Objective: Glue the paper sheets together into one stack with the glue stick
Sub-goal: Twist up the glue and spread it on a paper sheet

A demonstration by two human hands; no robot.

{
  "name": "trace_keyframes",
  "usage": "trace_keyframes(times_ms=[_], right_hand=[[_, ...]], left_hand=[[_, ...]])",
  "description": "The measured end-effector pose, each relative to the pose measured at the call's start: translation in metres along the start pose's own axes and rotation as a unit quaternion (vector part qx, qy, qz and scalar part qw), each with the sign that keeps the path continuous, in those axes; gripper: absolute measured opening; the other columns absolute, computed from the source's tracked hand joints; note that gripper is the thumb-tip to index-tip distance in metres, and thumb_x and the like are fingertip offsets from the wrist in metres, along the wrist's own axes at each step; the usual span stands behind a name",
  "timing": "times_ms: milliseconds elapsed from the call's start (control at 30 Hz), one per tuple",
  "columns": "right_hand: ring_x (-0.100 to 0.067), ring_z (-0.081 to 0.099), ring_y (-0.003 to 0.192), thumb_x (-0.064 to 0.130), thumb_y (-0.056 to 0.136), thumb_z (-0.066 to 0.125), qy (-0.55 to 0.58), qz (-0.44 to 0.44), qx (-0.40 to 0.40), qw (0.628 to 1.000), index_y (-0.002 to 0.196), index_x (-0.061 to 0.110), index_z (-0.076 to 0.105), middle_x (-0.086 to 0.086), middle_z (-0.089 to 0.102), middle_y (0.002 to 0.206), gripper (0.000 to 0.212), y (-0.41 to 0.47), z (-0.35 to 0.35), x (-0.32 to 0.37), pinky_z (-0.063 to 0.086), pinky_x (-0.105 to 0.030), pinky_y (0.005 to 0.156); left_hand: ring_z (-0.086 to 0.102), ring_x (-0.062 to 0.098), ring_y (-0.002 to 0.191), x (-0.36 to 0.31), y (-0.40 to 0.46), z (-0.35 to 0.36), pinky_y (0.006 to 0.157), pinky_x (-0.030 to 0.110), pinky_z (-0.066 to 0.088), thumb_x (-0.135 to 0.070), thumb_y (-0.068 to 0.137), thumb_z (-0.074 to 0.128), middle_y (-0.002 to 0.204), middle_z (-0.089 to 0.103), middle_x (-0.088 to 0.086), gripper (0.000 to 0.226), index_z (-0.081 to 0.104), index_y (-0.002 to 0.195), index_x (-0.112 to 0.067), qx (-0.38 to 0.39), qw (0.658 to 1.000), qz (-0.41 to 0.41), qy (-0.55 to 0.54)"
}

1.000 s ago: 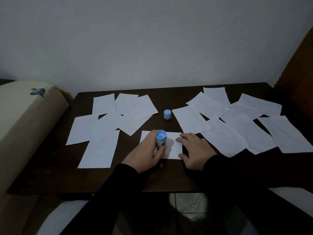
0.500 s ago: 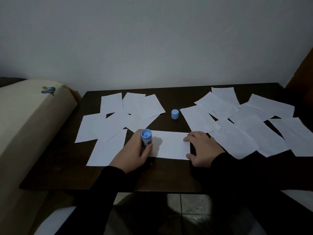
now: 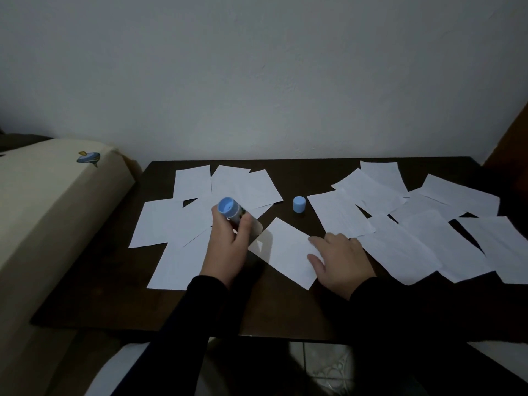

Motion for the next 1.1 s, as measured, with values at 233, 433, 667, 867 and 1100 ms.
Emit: trace_keyframes(times_ms=[233,433,667,867,1100], right_hand=[[-0.022,-0.002,0.149,0.041,0.103,0.026,0.051,-0.037,0.120,0.991,0.154,0.026,0.009,0.006,0.002,0.162,0.056,0.005,0.039,0.007,0.005,-0.050,0.118],[-0.027,0.020,0.142,0.045,0.102,0.028,0.026,0.035,0.074,0.996,0.151,0.016,0.022,-0.008,0.020,0.157,0.057,-0.005,0.036,0.020,0.025,-0.040,0.112],[-0.016,0.043,0.120,0.042,0.100,0.040,0.112,-0.002,0.025,0.993,0.139,0.019,0.044,-0.003,0.046,0.131,0.045,0.003,0.010,0.016,0.039,-0.030,0.101],[-0.016,0.003,0.148,0.036,0.099,0.041,0.085,-0.113,0.100,0.985,0.150,0.034,0.025,0.012,0.015,0.159,0.054,0.009,0.027,0.000,0.007,-0.048,0.117],[-0.023,0.010,0.146,0.041,0.101,0.031,0.033,-0.002,0.047,0.998,0.152,0.032,0.017,0.003,0.013,0.159,0.053,0.006,0.034,0.009,0.014,-0.049,0.116]], left_hand=[[0.050,0.008,0.105,-0.003,0.001,0.034,0.088,0.025,0.041,-0.038,0.098,0.046,0.116,0.046,-0.009,0.034,0.028,0.125,-0.029,0.055,0.998,-0.010,0.010],[0.052,0.010,0.104,-0.010,0.001,0.046,0.091,0.026,0.043,-0.037,0.098,0.046,0.117,0.050,-0.005,0.032,0.031,0.123,-0.026,0.077,0.997,-0.002,0.015],[0.052,0.000,0.093,-0.004,-0.002,0.055,0.085,0.022,0.039,-0.039,0.098,0.046,0.105,0.049,-0.013,0.027,0.030,0.119,-0.031,0.111,0.993,0.003,0.040],[0.054,0.006,0.098,0.004,-0.012,0.057,0.086,0.021,0.044,-0.034,0.100,0.044,0.105,0.052,-0.010,0.024,0.033,0.120,-0.026,0.177,0.984,-0.023,0.013],[0.055,0.007,0.101,0.011,-0.017,0.061,0.087,0.025,0.048,-0.037,0.097,0.047,0.112,0.052,-0.011,0.031,0.031,0.124,-0.030,0.195,0.980,-0.033,0.037]])
Point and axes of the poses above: each hand's wrist, its own y-axis towards the middle knuckle, its own z-axis out of the palm, x = y × z, the point moved 9 cm from there along y, towards the middle knuckle
